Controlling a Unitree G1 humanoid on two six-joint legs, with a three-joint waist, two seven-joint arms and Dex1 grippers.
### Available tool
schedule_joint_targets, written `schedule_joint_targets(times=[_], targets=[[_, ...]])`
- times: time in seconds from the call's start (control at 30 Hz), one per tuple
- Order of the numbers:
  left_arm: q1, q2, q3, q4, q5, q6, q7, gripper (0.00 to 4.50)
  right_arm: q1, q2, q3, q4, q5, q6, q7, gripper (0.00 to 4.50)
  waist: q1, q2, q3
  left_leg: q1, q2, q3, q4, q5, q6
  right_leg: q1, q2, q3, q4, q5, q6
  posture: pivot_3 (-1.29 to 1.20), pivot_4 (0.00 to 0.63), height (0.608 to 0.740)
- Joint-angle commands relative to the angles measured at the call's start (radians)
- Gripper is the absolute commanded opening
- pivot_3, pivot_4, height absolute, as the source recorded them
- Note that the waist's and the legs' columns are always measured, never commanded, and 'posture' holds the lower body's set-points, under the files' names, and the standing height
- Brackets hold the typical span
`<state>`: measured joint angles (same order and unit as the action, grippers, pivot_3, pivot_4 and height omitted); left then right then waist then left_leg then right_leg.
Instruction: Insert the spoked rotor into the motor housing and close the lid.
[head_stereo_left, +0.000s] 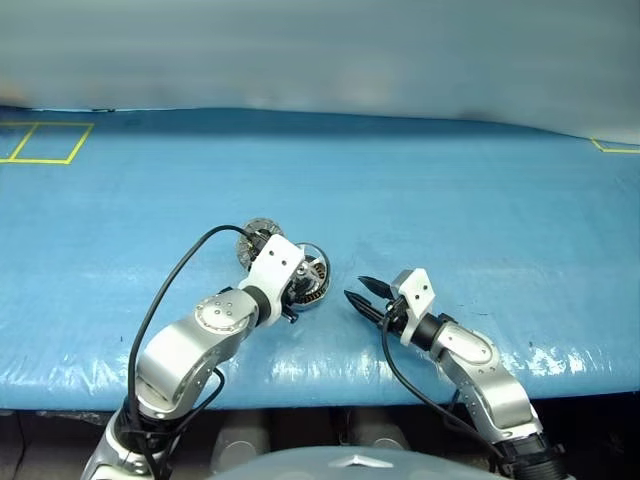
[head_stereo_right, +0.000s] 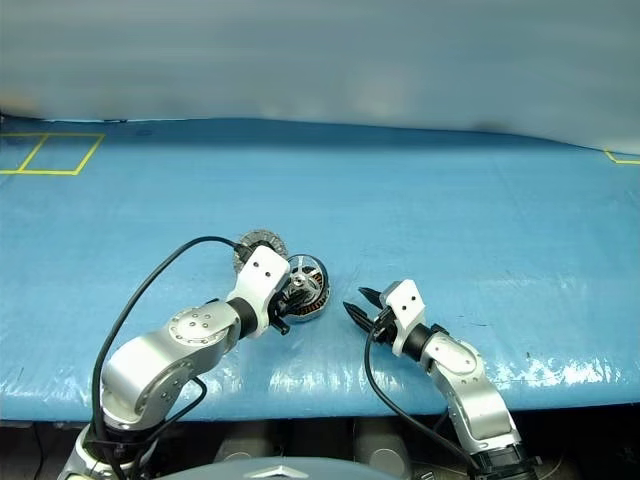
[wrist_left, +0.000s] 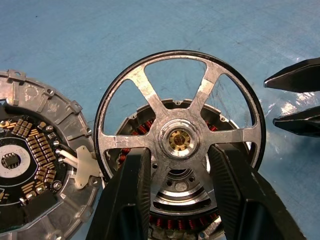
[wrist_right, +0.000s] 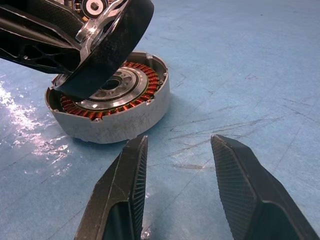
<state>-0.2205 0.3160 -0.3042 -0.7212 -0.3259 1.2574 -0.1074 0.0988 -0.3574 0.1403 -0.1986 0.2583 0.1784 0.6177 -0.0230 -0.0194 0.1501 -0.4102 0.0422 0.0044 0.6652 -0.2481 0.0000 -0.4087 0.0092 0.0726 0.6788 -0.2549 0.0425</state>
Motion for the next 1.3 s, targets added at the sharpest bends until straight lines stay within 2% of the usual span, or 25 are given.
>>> schedule_joint_targets(times=[0.03,0.37,1.3], targets=[[-0.022,-0.019,0.017,-0.08,-0.003,0.041,0.008,1.44,0.003,0.004,-0.008,-0.009,0.005,-0.015,0.006,2.12,0.0,0.0,0.0,0.0,0.0,0.0,0.0,0.0,0.0,0.0,0.0,0.0,0.0,0.0,0.0,0.0,0.15,0.74],[-0.022,-0.015,0.034,-0.1,0.003,0.122,0.013,1.44,-0.002,0.012,-0.001,-0.003,0.001,-0.01,0.008,2.12,0.0,0.0,0.0,0.0,0.0,0.0,0.0,0.0,0.0,0.0,0.0,0.0,0.0,0.0,0.0,0.0,0.15,0.74],[-0.015,0.041,0.043,-0.062,-0.009,0.132,-0.055,1.44,-0.01,0.023,0.004,0.014,-0.016,-0.008,-0.005,2.12,-0.001,0.0,0.0,0.0,0.0,0.0,0.0,0.0,0.0,0.0,0.0,0.0,0.0,0.0,0.0,0.0,0.15,0.74]])
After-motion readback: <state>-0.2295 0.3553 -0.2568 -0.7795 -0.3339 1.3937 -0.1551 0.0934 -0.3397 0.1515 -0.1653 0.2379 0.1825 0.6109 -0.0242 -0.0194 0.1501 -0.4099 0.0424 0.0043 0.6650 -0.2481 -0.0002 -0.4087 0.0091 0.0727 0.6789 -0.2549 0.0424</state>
